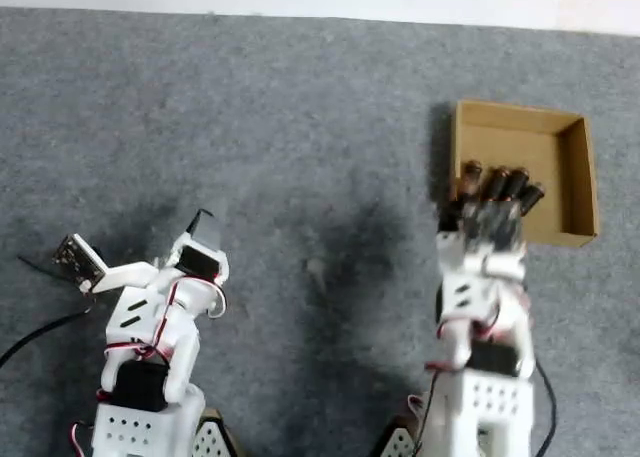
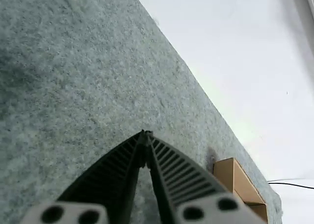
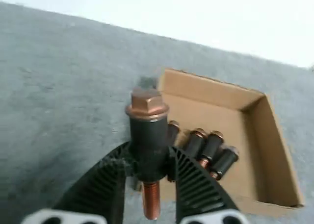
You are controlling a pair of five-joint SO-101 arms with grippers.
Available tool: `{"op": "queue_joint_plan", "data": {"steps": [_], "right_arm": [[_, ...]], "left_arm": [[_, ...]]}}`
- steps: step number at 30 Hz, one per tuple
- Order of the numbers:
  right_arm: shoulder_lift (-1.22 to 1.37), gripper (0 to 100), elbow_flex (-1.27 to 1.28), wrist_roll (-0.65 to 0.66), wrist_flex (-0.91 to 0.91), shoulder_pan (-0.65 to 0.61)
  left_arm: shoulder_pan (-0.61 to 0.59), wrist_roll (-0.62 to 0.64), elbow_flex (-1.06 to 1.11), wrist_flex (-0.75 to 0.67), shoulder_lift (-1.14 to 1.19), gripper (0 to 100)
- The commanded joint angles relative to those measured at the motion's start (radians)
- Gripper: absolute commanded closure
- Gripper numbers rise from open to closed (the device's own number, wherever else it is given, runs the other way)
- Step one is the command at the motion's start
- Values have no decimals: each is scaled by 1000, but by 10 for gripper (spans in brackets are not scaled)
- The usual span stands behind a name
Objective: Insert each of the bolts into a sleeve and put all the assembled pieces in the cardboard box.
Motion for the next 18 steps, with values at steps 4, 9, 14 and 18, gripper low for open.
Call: {"op": "queue_joint_plan", "data": {"steps": [4,9,14,18], "right_arm": [[823,988,-659,-2,36,94],[1187,988,-1047,-2,340,127],[1299,988,-1247,-8,424,153],[1299,920,-1259,-81,444,151]], "left_arm": [[-12,-11,61,-130,-10,993],[-13,-11,73,-175,-8,993],[-12,-11,73,-175,-8,993],[-10,-11,73,-175,-8,993]]}}
